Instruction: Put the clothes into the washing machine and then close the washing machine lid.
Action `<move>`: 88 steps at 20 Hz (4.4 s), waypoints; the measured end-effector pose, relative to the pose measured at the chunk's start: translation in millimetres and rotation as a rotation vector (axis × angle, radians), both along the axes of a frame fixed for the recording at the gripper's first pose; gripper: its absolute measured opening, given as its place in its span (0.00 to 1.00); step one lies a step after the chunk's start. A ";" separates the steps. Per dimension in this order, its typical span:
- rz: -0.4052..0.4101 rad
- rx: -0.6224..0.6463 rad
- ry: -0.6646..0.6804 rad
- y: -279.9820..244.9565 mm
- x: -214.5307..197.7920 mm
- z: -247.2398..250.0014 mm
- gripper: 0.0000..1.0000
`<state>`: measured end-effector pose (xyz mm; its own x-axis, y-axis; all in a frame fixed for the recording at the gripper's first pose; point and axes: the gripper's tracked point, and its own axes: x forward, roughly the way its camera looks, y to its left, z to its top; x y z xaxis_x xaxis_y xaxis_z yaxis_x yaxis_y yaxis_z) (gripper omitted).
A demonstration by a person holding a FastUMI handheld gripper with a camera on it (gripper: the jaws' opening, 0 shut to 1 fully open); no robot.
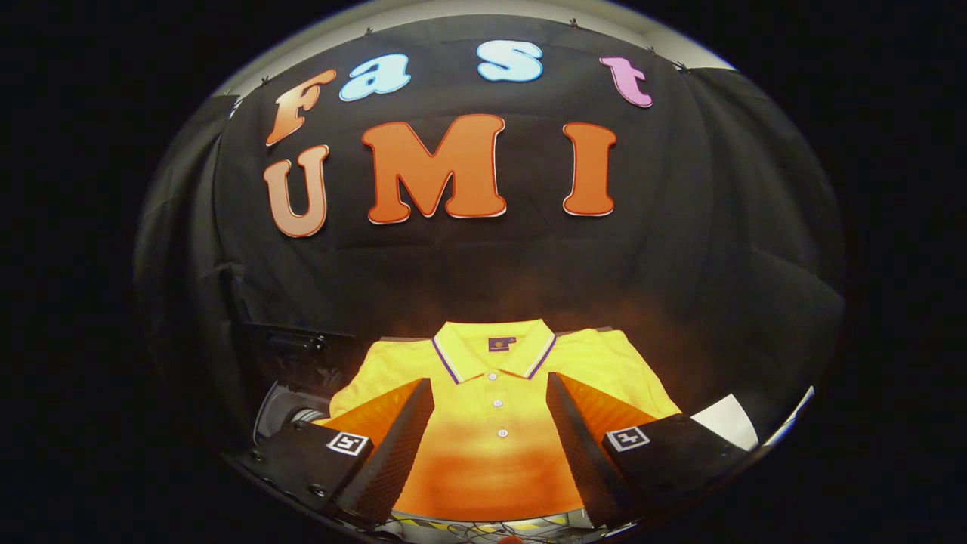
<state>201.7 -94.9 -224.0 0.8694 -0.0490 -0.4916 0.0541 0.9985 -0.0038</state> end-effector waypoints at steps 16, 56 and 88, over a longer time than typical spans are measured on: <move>-0.001 0.032 0.416 -2.6 36.9 -103.2 0.99; 0.119 0.255 0.215 6.4 49.7 6.2 0.08; 0.303 0.393 -0.039 273.0 17.9 115.9 0.08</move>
